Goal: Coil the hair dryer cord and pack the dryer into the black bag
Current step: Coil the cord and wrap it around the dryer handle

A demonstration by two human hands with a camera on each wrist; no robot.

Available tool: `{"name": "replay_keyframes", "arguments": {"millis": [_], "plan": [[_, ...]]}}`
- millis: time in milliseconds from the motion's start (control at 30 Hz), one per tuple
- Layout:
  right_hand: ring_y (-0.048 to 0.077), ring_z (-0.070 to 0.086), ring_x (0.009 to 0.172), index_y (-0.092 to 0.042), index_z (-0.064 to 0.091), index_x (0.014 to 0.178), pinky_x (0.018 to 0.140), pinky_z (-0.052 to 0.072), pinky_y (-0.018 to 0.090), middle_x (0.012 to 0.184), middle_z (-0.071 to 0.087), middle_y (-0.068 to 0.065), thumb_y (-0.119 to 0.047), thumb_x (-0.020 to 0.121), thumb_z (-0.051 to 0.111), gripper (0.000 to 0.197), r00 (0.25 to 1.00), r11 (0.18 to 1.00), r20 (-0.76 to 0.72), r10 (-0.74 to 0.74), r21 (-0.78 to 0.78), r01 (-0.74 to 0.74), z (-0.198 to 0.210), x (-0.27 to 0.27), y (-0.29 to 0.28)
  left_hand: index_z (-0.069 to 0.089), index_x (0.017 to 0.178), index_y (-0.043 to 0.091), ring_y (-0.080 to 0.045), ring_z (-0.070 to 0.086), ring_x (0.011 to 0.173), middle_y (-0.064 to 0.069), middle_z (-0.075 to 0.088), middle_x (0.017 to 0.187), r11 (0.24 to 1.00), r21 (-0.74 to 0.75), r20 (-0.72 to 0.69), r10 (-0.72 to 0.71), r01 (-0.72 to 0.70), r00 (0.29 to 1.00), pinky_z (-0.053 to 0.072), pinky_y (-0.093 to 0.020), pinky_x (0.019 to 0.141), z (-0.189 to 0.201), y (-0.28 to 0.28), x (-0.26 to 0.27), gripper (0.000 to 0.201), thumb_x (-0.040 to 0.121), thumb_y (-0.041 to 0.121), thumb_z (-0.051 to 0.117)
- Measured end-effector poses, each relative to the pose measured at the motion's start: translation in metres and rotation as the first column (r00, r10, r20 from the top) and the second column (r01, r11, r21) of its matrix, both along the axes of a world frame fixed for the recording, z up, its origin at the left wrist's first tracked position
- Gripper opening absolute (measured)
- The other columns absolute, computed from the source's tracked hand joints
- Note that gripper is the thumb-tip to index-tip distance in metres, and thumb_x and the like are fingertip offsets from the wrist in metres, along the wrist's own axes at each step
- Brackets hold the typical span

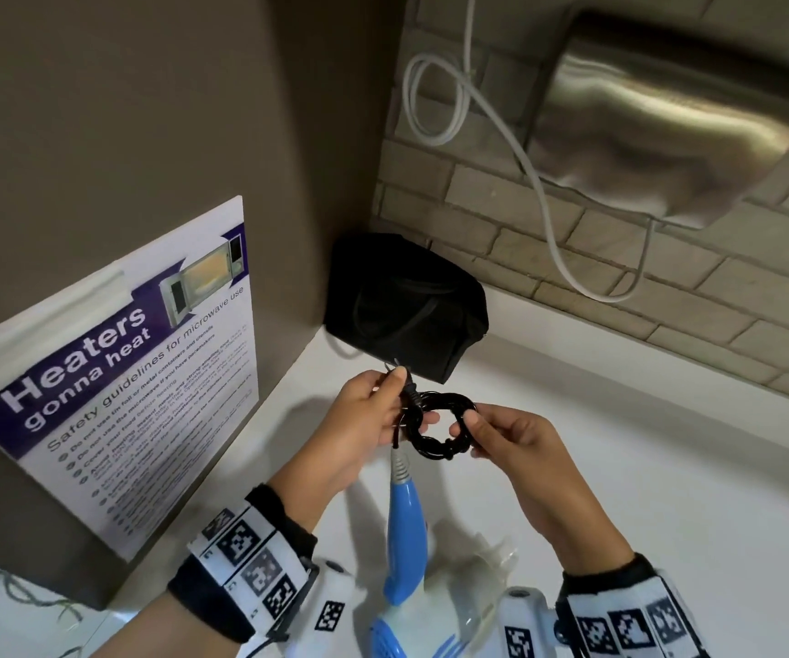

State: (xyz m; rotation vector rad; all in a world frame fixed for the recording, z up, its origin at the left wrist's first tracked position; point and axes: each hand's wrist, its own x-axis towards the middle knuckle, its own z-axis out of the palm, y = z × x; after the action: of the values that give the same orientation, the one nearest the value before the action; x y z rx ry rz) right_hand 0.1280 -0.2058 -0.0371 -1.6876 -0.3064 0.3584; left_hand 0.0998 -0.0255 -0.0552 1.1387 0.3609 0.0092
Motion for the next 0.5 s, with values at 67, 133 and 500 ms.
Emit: {"name": "replay_keyframes", "arguments": {"millis": [67,133,500], "plan": [[0.009,0.061,0.072,-0.006,0.073,0.097,0.068,0.048,0.02,0.079,0.072,0.003,-0.013,0.092,0.057,0.018,0.999,0.999,-0.039,-0.037,0.025,0.038,-0.004,0.001,-0.003,0.055,0.104,0.006,-0.031,0.073,0.088,-0.016,0.074,0.094,0.999,0.003,0.018,-0.039,0.039,0.999,0.057,-0.043,0.085,-0.004,-0.003,0.001,0.027,0.097,0.032,0.05],[0.011,0.063,0.074,-0.004,0.072,0.101,0.07,0.05,0.02,0.083,0.073,0.007,-0.012,0.091,0.058,0.019,0.995,0.996,-0.053,-0.079,0.046,0.082,-0.008,0.002,-0.006,0.056,0.109,0.005,-0.028,0.072,0.093,-0.014,0.074,0.099,0.997,0.02,0.027,-0.072,0.071,0.997,0.055,-0.041,0.088,-0.009,-0.007,0.002,0.033,0.096,0.034,0.051],[0.011,0.068,0.078,0.001,0.07,0.096,0.07,0.054,0.014,0.088,0.072,0.011,-0.008,0.09,0.059,0.015,0.932,0.939,-0.201,-0.301,0.107,0.327,-0.041,0.025,-0.042,0.046,0.125,0.019,-0.009,0.067,0.065,-0.007,0.066,0.099,0.743,0.156,-0.345,-0.577,0.651,0.74,0.056,-0.021,0.058,-0.052,-0.02,-0.011,0.041,0.089,0.016,0.065]]}}
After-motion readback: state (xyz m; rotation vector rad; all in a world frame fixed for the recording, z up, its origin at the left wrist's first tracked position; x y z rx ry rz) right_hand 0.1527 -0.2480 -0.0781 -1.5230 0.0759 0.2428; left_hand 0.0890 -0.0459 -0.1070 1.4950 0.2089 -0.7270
